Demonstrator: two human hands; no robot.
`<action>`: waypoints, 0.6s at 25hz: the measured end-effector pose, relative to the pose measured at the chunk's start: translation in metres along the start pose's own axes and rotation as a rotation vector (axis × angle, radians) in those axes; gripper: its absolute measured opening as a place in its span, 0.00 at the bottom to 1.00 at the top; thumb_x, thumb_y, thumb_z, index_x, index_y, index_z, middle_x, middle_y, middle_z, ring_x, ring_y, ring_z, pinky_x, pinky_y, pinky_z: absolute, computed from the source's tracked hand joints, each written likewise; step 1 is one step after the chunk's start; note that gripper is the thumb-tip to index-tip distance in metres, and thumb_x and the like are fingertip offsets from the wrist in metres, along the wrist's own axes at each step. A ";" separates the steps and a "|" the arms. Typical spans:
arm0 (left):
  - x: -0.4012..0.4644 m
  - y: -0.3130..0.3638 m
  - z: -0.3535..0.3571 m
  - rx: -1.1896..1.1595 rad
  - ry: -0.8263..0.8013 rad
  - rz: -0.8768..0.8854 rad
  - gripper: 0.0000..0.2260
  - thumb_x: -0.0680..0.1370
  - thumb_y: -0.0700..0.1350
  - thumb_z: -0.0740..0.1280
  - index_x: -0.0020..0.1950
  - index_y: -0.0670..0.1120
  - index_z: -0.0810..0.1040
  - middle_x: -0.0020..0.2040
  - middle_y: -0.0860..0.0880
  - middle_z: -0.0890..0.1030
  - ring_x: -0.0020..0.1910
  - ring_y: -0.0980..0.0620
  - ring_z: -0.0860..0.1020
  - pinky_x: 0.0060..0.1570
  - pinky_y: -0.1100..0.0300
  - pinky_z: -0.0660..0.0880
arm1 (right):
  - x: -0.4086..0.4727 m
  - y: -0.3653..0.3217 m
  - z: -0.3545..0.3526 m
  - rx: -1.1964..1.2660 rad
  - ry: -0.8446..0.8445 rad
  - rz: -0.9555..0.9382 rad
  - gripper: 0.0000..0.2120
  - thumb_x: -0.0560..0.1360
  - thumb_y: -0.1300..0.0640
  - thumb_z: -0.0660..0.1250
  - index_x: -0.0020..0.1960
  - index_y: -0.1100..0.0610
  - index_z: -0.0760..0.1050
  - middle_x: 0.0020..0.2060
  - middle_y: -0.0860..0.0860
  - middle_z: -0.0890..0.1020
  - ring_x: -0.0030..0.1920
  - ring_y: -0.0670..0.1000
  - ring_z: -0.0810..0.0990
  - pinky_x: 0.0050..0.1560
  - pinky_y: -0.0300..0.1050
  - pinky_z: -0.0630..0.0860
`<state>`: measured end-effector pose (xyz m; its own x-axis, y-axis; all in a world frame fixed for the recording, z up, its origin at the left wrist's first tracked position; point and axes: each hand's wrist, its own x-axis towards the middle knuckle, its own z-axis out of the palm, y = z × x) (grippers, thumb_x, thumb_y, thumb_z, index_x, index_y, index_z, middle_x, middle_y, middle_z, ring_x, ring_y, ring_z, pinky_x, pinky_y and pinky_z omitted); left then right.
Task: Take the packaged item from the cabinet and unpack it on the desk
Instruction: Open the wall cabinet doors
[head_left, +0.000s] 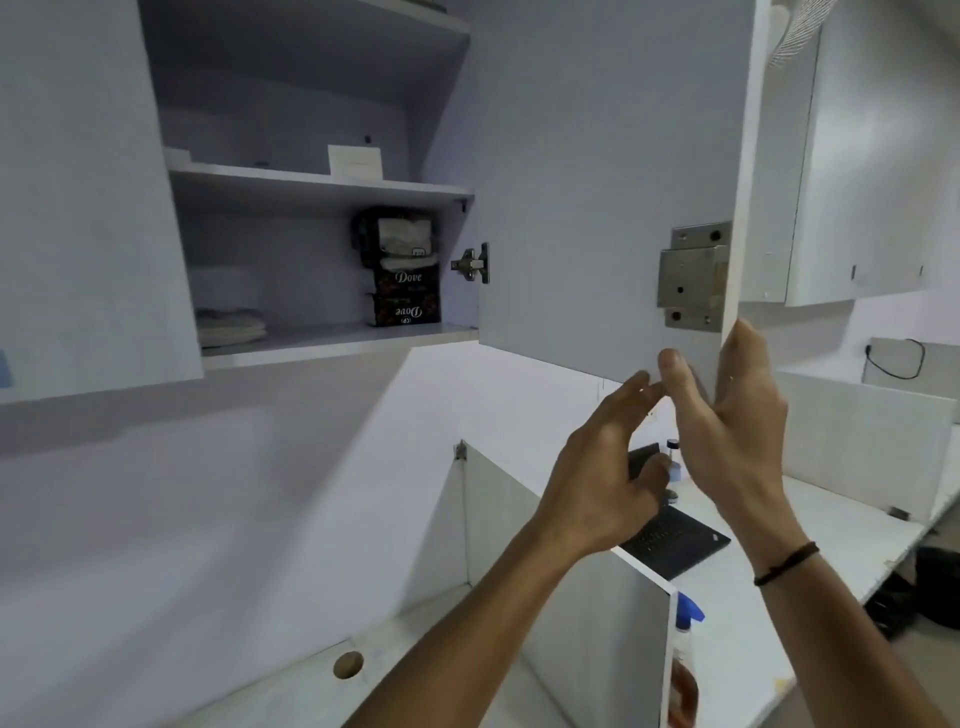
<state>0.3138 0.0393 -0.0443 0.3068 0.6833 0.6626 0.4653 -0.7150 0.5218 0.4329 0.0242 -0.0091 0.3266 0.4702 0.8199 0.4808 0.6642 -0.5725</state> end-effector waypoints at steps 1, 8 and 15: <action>0.004 0.002 0.006 0.015 -0.022 -0.013 0.33 0.79 0.44 0.70 0.78 0.63 0.59 0.81 0.59 0.62 0.78 0.54 0.64 0.72 0.48 0.70 | 0.005 0.006 -0.004 0.016 0.002 0.014 0.23 0.78 0.51 0.68 0.69 0.60 0.69 0.51 0.49 0.77 0.47 0.45 0.74 0.46 0.20 0.67; -0.010 -0.015 -0.006 0.132 -0.028 -0.039 0.32 0.77 0.47 0.72 0.78 0.58 0.62 0.81 0.57 0.62 0.78 0.53 0.63 0.75 0.49 0.66 | -0.001 0.019 0.005 0.033 0.184 0.030 0.26 0.77 0.49 0.68 0.71 0.59 0.68 0.63 0.59 0.77 0.63 0.54 0.76 0.65 0.41 0.71; -0.055 -0.071 -0.159 0.309 0.446 -0.101 0.26 0.74 0.42 0.73 0.72 0.51 0.73 0.71 0.54 0.74 0.68 0.56 0.73 0.66 0.52 0.74 | -0.054 -0.026 0.123 0.329 -0.125 -0.055 0.12 0.78 0.56 0.64 0.58 0.61 0.76 0.51 0.48 0.81 0.54 0.49 0.79 0.52 0.26 0.68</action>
<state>0.1320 0.0293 -0.0324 -0.1019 0.5690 0.8160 0.7171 -0.5265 0.4567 0.3029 0.0530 -0.0399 0.1958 0.4820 0.8540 0.2006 0.8327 -0.5160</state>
